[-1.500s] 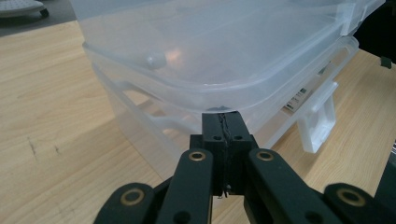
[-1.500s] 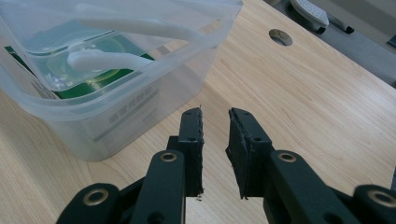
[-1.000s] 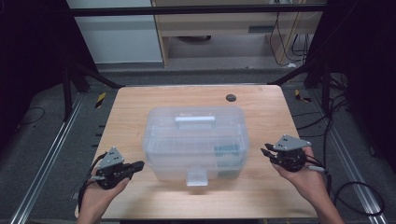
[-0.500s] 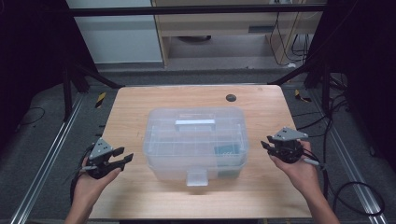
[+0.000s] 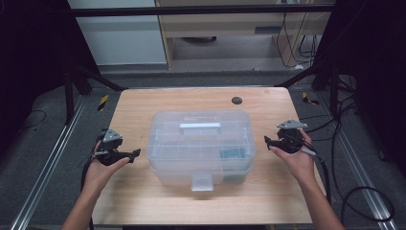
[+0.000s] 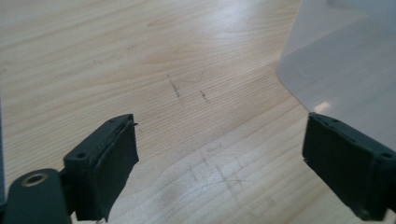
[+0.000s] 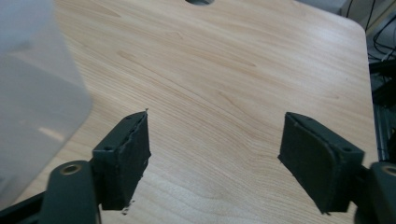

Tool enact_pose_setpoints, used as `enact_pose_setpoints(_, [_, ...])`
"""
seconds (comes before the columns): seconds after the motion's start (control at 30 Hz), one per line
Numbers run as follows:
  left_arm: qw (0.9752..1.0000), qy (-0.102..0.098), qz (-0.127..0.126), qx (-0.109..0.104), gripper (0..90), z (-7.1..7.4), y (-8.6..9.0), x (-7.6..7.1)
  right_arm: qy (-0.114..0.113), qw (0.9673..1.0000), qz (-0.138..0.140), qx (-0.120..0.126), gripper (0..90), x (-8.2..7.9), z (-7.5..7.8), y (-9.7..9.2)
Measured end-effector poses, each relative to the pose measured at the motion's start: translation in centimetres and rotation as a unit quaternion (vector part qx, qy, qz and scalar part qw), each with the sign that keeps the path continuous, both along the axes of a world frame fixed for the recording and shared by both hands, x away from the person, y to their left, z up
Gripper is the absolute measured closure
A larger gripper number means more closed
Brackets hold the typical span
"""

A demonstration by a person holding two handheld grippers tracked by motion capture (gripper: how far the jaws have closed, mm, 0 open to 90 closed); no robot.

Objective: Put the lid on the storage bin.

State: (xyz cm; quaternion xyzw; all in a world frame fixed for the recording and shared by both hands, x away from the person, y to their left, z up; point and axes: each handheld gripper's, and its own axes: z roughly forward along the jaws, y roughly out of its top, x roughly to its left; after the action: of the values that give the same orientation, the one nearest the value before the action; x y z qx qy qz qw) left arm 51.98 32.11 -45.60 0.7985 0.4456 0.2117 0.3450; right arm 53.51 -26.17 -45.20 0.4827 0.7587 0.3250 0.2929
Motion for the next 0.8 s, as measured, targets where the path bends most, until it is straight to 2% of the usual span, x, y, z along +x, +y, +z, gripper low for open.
enact_pose_setpoints(0.07, [1.0000, 0.008, 0.002, 0.006, 8.3, -0.6, 0.0, 0.5, 0.004, 0.9999, -0.010, -0.003, 21.5, 0.4, -0.6, 0.0])
enact_pose_setpoints(0.1, [1.0000, 0.008, 0.002, 0.006, 7.9, -0.6, 0.0, 0.5, 0.010, 0.9998, -0.017, 0.004, 20.3, 0.6, -1.0, 0.0])
enact_pose_setpoints(0.17, [0.9998, 0.015, 0.007, 0.009, 6.4, -1.5, 0.0, 1.2, 0.019, 0.9994, -0.026, 0.014, 19.4, 1.0, -1.7, 0.0])
enact_pose_setpoints(0.3, [0.9998, 0.019, 0.012, 0.002, 6.0, -2.3, -0.1, 1.7, 0.021, 0.9984, -0.043, 0.031, 17.9, 1.5, -3.0, -0.3])
enact_pose_setpoints(0.4, [0.9997, 0.020, 0.011, 0.011, 5.4, -2.8, -0.4, 2.0, 0.030, 0.9975, -0.058, 0.028, 16.5, 1.8, -3.8, -0.5])
enact_pose_setpoints(0.6, [0.9993, 0.026, 0.014, 0.022, 5.1, -3.7, -0.6, 2.6, 0.041, 0.9955, -0.074, 0.044, 15.7, 2.1, -4.6, -0.6])
enact_pose_setpoints(0.67, [0.9991, 0.031, 0.016, 0.023, 5.1, -4.0, -0.6, 2.8, 0.039, 0.9943, -0.079, 0.059, 15.9, 2.2, -4.9, -0.8])
enact_pose_setpoints(0.8, [0.9990, 0.033, 0.013, 0.026, 4.8, -4.3, -0.7, 2.9, 0.042, 0.9937, -0.083, 0.062, 15.6, 2.3, -5.5, -1.2])
